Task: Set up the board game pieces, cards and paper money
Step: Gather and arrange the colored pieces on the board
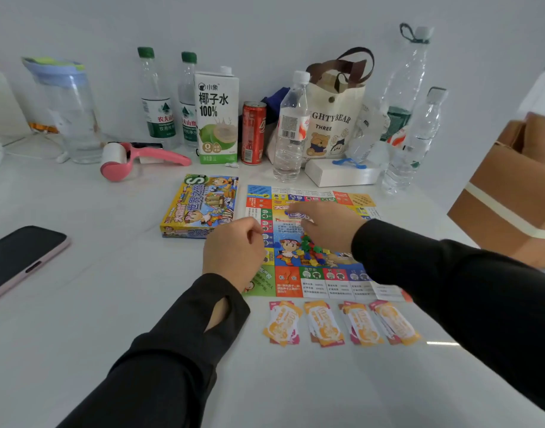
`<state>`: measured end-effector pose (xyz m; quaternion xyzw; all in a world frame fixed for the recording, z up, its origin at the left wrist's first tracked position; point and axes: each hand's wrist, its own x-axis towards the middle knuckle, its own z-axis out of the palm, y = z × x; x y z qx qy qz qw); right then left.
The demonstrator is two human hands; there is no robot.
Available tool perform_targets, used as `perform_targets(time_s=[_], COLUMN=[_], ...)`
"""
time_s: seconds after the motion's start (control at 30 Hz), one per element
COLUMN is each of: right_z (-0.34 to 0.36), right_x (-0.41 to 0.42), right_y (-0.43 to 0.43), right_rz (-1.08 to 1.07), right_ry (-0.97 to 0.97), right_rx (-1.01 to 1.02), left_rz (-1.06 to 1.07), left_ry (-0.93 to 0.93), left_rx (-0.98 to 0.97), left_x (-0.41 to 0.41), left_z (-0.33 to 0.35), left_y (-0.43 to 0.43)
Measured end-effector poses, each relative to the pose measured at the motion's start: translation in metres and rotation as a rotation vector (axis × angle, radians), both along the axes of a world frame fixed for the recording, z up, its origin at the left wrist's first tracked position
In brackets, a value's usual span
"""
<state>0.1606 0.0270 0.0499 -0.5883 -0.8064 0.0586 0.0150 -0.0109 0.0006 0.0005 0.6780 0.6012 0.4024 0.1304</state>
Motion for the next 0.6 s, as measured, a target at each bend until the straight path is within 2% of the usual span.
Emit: perform_targets(time_s=[0.17, 0.6], right_z=[-0.005, -0.010], right_x=[-0.021, -0.001], right_y=[0.031, -0.006], right_rz=[-0.127, -0.078], right_ry=[0.053, -0.052], right_rx=[-0.140, -0.226], left_rz=[-0.038, -0.035], left_ry=[0.092, 0.161], left_rx=[-0.080, -0.072], left_x=[0.000, 0.000], left_z=[-0.002, 0.000], left_y=[0.001, -0.001])
